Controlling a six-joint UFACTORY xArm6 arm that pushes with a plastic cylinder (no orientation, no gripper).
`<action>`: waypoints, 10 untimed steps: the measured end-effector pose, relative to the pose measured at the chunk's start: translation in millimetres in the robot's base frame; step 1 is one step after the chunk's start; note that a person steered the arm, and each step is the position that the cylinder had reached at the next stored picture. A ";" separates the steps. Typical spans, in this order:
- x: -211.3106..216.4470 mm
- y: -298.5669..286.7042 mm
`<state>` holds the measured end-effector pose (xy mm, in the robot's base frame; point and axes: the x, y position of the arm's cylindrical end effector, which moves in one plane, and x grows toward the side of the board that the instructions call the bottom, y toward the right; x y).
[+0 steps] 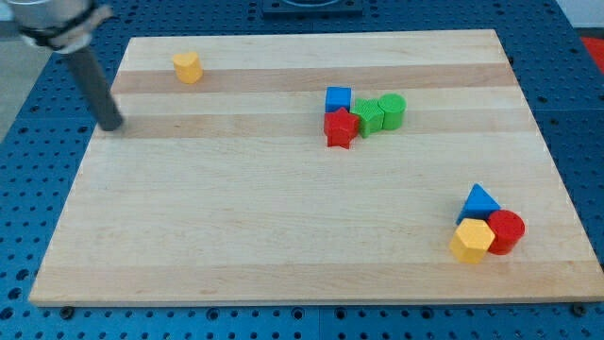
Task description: Slide the yellow heart towards the center left of the board
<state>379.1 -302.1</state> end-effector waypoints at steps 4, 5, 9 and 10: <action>-46.5 -2.5; -100.2 2.2; -131.3 105.2; -145.9 130.6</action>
<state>233.3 -171.5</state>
